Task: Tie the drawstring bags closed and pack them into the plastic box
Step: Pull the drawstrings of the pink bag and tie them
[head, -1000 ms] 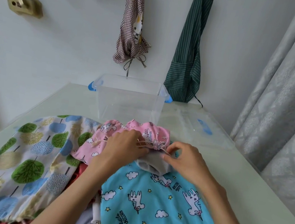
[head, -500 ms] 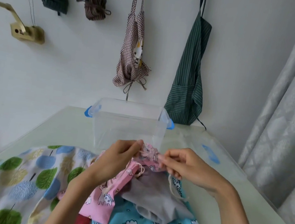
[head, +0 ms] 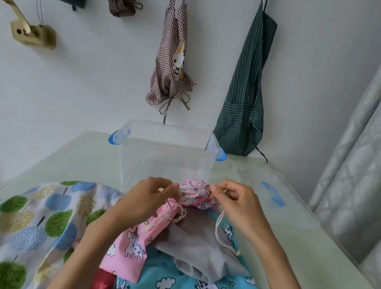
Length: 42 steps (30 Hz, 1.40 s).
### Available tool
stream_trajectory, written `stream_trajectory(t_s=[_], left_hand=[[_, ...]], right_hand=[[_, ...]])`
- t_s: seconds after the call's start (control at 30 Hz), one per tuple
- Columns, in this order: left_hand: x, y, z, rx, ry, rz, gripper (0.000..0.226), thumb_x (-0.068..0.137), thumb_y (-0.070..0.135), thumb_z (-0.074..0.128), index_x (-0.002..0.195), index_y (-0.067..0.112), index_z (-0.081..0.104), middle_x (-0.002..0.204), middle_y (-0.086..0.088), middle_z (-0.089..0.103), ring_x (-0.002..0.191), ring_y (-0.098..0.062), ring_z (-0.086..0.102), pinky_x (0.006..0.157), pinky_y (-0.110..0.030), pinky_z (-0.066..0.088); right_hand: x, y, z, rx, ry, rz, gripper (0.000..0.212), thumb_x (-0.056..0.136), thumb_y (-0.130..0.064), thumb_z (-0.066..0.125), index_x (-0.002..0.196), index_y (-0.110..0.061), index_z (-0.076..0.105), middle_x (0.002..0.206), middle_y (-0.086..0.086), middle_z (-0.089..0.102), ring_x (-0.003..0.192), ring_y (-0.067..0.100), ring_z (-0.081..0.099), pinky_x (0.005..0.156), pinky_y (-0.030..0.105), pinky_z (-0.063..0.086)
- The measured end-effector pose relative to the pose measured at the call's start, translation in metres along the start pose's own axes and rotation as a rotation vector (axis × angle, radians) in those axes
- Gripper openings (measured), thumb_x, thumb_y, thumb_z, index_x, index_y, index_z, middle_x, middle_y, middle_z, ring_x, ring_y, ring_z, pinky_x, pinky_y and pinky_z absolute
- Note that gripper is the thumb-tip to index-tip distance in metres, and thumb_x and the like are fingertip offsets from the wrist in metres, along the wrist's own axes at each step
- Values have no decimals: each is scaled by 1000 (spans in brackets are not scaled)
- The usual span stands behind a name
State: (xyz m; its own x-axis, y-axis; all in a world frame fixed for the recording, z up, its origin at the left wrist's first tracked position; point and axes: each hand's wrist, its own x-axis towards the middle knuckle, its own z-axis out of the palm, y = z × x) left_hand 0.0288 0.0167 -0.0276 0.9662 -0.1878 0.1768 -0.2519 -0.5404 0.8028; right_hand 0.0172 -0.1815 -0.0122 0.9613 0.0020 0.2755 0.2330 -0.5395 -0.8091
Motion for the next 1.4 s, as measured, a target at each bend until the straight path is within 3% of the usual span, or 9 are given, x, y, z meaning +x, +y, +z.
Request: stream_trajectory(t_s=[0.13, 0.23, 0.43, 0.67, 0.9, 1.07, 1.17, 1.27, 1.4], left_hand=[[-10, 18, -6, 355, 270, -46, 7, 91, 36, 56, 95, 33, 60, 103, 13, 64, 86, -14, 65, 76, -28, 47], [-18, 37, 3, 362, 91, 2, 19, 88, 36, 58, 80, 26, 72, 78, 6, 74, 75, -14, 68, 76, -29, 53], [-10, 36, 25, 145, 376, -74, 59, 90, 58, 43, 70, 12, 74, 55, -1, 69, 62, -14, 67, 72, -31, 53], [-7, 23, 13, -245, 356, -216, 42, 77, 55, 65, 59, 19, 73, 58, 4, 71, 54, -4, 67, 58, -23, 47], [-2, 5, 14, 259, 188, -172, 29, 78, 26, 49, 53, 12, 56, 54, -9, 54, 52, -25, 39, 53, -29, 40], [-6, 11, 3, 365, 391, -50, 32, 90, 33, 55, 73, 12, 71, 72, -8, 71, 67, -30, 64, 69, -37, 54], [-10, 26, -3, 78, 545, 131, 29, 88, 37, 62, 76, 13, 73, 65, 4, 68, 61, -10, 60, 68, -27, 50], [-10, 35, 2, -371, 450, 191, 22, 92, 28, 58, 95, 14, 75, 84, 10, 73, 81, 2, 67, 73, -10, 49], [-7, 37, 13, -876, 195, 137, 27, 99, 14, 41, 99, 3, 66, 97, -4, 75, 90, -11, 71, 75, -16, 54]], right_hand=[[0, -6, -2, 51, -23, 28, 24, 90, -31, 60, 69, -22, 68, 49, -17, 60, 47, -8, 52, 59, 15, 38], [0, -6, -4, 51, -22, 34, 23, 89, -33, 61, 72, -20, 69, 46, -14, 58, 47, -5, 52, 62, 21, 43], [-7, -13, -9, -48, -80, -29, 21, 87, -37, 62, 70, -24, 68, 52, -11, 62, 53, -2, 57, 66, 26, 49], [-20, -26, -6, -345, -222, -158, 18, 84, -45, 62, 73, -32, 68, 68, -13, 64, 63, -1, 56, 64, 21, 48], [-31, -37, 1, -489, -331, -191, 15, 87, -43, 58, 75, -35, 64, 68, -14, 61, 63, 2, 55, 56, 17, 40], [-27, -29, 1, -547, -277, -146, 16, 91, -42, 54, 86, -32, 65, 70, -19, 57, 64, -2, 54, 50, 14, 32], [-23, -25, 2, -438, -254, -143, 20, 92, -43, 52, 86, -31, 67, 65, -17, 60, 59, -1, 54, 52, 18, 37], [-21, -24, 8, -280, -316, -140, 20, 92, -42, 52, 81, -33, 66, 53, -18, 58, 47, 0, 49, 55, 25, 41], [-19, -18, 14, -201, -386, -92, 23, 92, -41, 54, 72, -37, 65, 51, -20, 57, 55, 6, 53, 66, 37, 52]])
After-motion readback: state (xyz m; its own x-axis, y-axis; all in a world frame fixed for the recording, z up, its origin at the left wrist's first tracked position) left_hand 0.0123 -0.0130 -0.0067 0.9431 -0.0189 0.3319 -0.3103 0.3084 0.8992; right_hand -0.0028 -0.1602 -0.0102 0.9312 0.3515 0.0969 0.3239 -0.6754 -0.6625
